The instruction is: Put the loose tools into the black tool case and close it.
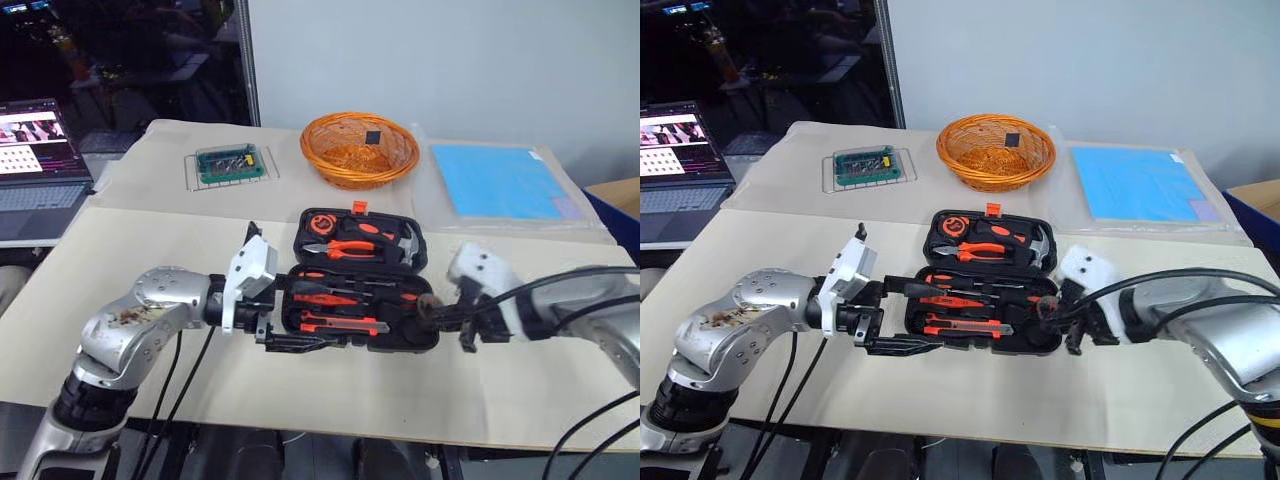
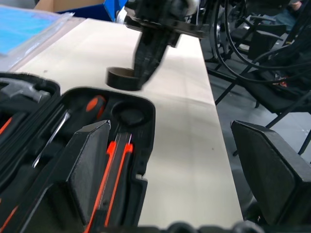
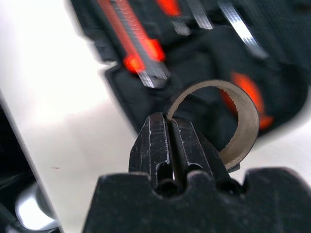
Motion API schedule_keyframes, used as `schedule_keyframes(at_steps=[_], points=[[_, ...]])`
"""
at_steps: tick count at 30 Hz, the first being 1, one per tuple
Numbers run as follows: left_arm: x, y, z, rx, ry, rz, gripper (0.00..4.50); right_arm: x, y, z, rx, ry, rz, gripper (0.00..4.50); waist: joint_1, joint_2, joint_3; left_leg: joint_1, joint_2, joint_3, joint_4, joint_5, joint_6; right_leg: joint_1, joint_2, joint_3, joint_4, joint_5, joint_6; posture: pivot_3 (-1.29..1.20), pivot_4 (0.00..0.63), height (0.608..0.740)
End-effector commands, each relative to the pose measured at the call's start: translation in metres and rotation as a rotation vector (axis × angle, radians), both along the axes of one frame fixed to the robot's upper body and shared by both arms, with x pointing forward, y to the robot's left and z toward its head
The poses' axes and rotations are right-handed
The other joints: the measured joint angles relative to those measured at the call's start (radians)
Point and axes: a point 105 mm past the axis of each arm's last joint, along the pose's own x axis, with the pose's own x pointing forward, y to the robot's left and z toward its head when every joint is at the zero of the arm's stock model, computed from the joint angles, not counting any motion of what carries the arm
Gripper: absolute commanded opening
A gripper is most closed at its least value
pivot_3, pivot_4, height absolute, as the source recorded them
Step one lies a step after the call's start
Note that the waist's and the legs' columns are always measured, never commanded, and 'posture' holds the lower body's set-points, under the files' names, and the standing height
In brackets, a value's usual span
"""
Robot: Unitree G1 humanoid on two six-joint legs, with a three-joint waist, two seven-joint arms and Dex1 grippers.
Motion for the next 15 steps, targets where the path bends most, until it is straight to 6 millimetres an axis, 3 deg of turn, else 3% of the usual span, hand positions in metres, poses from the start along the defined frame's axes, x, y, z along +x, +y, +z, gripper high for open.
schedule_keyframes(at_steps=[1,7,15], points=[[-0.002,0.004,0.004,0.0,-0.039,0.007,4.26,0.001,0.002,-0.01,-0.07,-0.015,0.03,0.05,0.001,0.0,0.0,0.0,0.0,0.0,0.001,0.0,0.0,0.0,0.0,0.0,0.0,0.0,0.0,0.0,0.15,0.74],[-0.003,0.004,0.002,-0.005,-0.043,0.029,4.26,0.003,-0.006,-0.027,-0.146,0.011,0.038,0.05,-0.001,-0.002,0.0,0.001,0.001,0.001,0.0,0.0,0.0,0.0,0.0,0.0,0.0,0.001,-0.001,0.0,0.15,0.74],[0.002,0.005,0.001,-0.01,-0.055,0.069,4.26,0.019,-0.02,-0.027,-0.183,-0.012,-0.008,0.05,0.002,-0.009,-0.004,0.006,0.001,0.001,0.001,-0.002,-0.003,0.001,-0.001,0.0,-0.001,0.0,-0.001,0.0,0.15,0.74]])
